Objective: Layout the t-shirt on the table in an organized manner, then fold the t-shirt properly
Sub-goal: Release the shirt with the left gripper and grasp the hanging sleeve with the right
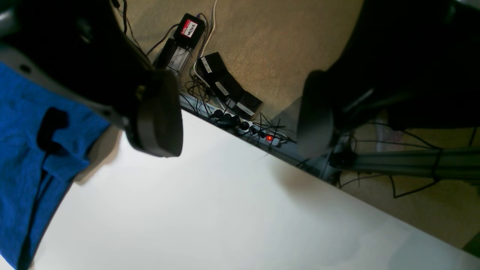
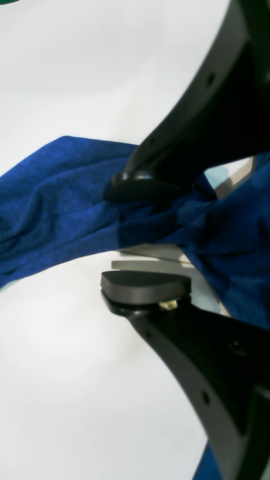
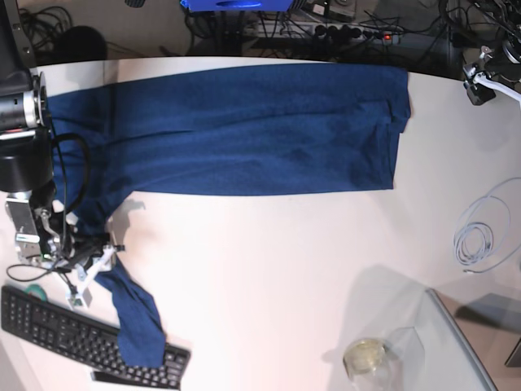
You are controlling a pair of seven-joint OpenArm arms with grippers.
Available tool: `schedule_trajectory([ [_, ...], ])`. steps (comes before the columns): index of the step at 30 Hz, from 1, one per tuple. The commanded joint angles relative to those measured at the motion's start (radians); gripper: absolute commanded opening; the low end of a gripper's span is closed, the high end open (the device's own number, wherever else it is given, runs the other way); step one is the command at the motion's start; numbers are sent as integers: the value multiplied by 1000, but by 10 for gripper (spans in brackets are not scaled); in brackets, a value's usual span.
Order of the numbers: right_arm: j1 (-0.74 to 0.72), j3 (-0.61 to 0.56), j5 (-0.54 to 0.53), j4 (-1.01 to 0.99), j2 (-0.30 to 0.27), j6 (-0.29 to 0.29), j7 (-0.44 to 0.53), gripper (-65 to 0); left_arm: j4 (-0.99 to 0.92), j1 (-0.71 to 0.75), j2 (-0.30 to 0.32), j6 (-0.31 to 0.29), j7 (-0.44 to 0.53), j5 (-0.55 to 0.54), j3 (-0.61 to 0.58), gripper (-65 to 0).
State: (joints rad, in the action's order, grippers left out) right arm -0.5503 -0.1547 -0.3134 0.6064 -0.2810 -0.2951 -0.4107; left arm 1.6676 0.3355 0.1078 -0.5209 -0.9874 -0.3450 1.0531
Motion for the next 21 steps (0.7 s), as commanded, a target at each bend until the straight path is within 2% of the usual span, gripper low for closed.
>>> schedule_trajectory([
  [1,-35,4,-7,8,-11,3,22,-371,18,1,17,3,15,-12,5,-201],
  [12,-35,5,-8,-36,-10,3,52,-395,18,1,17,3,15,-7,5,-201],
  [13,-35,5,-8,-36,-10,3,52,-429,18,1,17,3,15,-7,5,-201],
  [17,-35,11,-8,-36,-10,4,54,-650,18,0,17,3,15,-7,5,-201],
  [21,-35,7,-8,-36,-10,4,52,-644,18,0,19,3,15,-7,5,-201],
])
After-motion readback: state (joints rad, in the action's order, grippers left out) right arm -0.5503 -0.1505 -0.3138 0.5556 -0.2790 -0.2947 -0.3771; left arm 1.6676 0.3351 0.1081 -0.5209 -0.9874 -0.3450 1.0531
